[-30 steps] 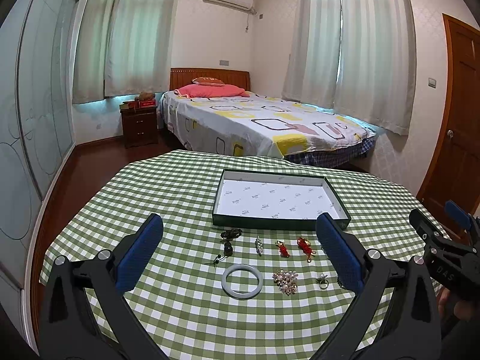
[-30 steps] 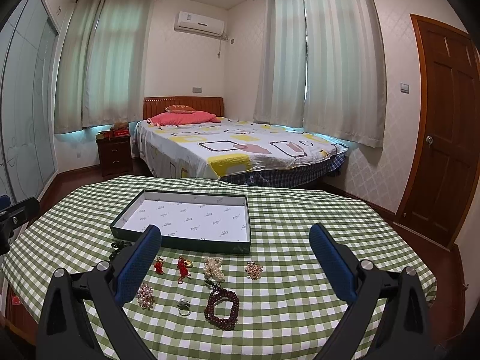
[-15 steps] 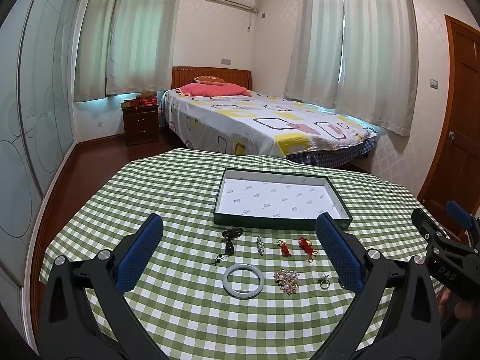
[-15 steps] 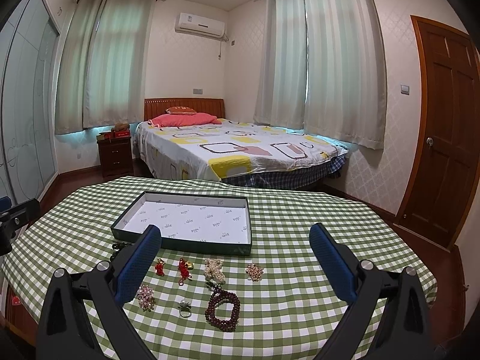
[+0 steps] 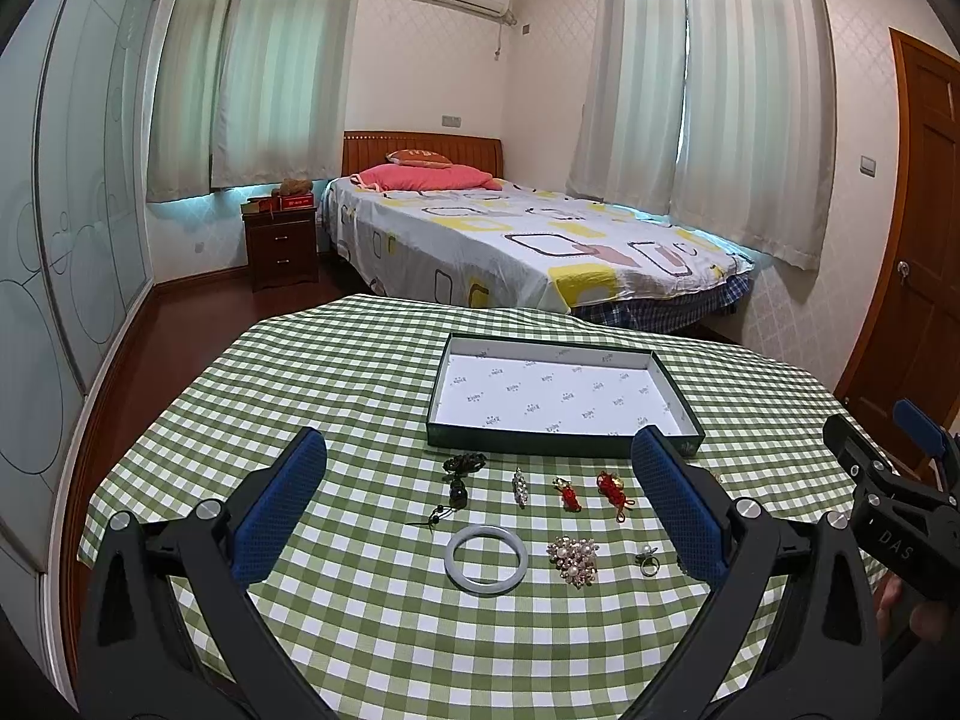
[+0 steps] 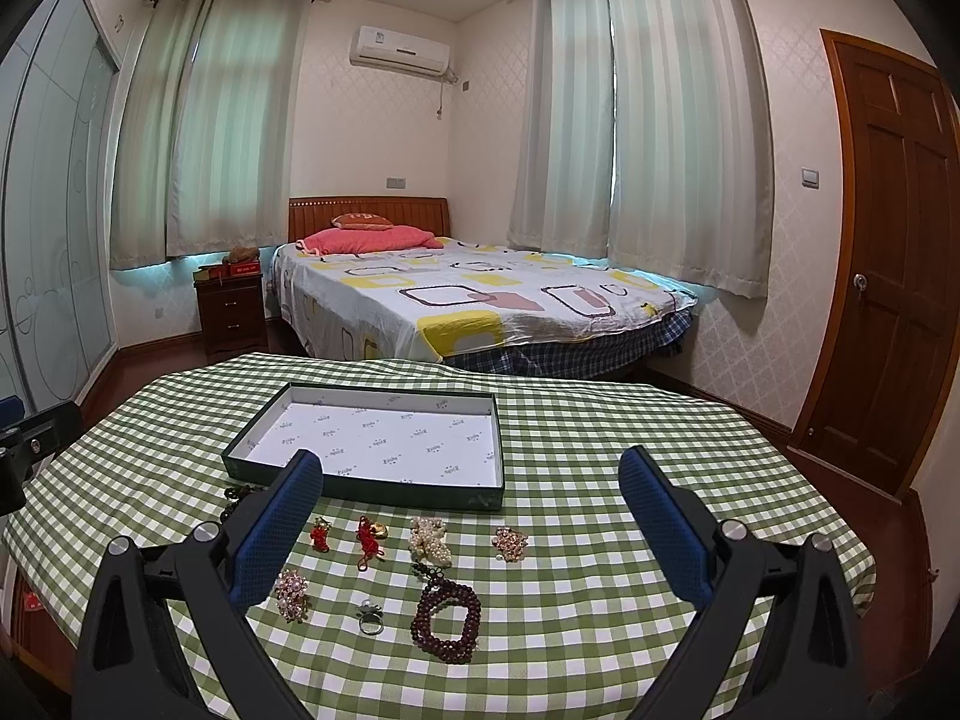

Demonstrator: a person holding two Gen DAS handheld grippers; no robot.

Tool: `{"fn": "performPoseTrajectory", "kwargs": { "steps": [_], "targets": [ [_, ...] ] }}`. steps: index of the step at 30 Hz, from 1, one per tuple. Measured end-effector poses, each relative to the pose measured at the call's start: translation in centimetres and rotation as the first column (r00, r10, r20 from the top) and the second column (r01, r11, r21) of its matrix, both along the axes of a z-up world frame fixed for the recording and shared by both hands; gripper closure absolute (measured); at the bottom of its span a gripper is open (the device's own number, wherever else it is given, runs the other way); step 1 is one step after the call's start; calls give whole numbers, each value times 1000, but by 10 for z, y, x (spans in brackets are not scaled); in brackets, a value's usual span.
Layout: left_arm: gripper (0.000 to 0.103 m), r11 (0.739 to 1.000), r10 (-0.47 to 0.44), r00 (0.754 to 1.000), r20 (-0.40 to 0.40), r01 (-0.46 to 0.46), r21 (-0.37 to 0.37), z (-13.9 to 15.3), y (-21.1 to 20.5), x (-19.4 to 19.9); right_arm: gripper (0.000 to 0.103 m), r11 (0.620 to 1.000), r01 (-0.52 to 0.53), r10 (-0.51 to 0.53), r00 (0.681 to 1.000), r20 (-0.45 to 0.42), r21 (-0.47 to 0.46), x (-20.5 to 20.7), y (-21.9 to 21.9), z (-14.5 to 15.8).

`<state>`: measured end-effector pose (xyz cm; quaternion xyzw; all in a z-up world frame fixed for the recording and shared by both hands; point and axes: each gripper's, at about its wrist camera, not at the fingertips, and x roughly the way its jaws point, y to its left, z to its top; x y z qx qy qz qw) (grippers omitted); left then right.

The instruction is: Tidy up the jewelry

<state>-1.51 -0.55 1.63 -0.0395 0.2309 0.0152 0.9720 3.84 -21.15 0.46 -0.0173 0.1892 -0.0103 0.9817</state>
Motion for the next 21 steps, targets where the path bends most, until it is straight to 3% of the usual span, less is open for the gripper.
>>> {"fn": "performPoseTrajectory", "kwargs": {
  "steps": [21],
  "targets": [
    [4, 1000, 0, 1000, -2, 0, -2, -2, 1, 0, 6, 1000, -1, 1, 1000, 1, 0, 0, 0, -2]
  ]
}}
